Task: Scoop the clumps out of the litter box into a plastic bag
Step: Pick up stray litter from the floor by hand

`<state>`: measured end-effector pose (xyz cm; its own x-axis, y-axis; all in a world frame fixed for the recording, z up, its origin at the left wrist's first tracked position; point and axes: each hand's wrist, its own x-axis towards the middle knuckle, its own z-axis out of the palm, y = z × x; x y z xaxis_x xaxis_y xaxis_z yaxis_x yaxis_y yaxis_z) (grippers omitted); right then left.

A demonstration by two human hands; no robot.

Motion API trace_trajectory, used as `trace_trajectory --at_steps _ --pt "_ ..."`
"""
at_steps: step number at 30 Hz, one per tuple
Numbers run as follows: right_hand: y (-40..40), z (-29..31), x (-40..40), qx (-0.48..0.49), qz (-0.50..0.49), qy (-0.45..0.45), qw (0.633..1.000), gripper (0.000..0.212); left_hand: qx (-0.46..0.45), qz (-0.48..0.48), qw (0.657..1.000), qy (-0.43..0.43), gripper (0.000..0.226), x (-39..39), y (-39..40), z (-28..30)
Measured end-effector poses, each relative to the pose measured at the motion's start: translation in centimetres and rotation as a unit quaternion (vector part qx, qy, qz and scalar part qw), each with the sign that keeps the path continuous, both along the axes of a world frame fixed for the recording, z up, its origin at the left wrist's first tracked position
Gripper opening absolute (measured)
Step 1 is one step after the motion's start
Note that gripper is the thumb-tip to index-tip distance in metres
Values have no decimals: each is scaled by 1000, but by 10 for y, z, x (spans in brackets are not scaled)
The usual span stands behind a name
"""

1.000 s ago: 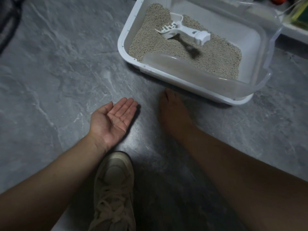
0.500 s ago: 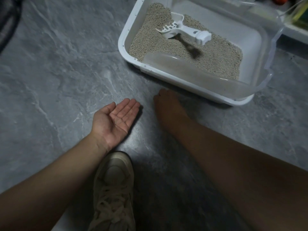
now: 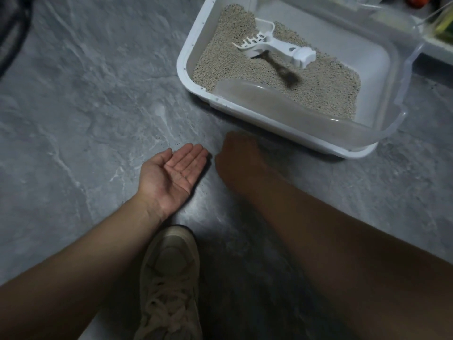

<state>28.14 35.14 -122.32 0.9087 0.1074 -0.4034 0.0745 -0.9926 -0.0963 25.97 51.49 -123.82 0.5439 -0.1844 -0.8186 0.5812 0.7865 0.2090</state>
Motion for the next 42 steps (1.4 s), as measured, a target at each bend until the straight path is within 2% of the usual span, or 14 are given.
trace_trajectory --at_steps 3,7,11,15,18,20,22,25,27,29,31,42 --pt "4 0 3 -7 -7 18 1000 48 -7 6 1000 -4 44 1 2 -2" --pt "4 -2 -1 5 13 34 999 37 -7 5 1000 -1 44 2 3 -3" --pt "7 2 -2 22 -1 38 999 38 -6 3 1000 -4 44 1 4 -4" --pt "9 9 -5 105 -49 30 993 32 8 -4 1000 -2 44 1 2 -5" --pt "36 24 -20 171 6 -11 985 30 3 -11 1000 -6 44 1 2 -8" --pt "57 31 -30 225 3 -12 974 29 -20 -23 999 -8 43 0 0 -8" --pt "66 35 -34 229 -5 -19 973 31 -24 -45 999 -18 45 -1 -2 -5" --pt "40 41 -36 281 -115 -47 952 19 -29 -32 999 -17 45 2 -5 -1" --pt "8 39 -33 215 -195 -69 954 20 -29 -6 999 -10 43 3 -3 0" --pt "-21 32 -29 101 -239 -19 966 35 -26 6 1000 -3 43 4 -1 -1" --pt "-31 25 -27 44 -251 44 966 44 -20 7 1000 2 43 3 0 -2" --pt "2 1 -10 64 -160 59 983 40 -14 9 1000 -3 44 5 4 -4"
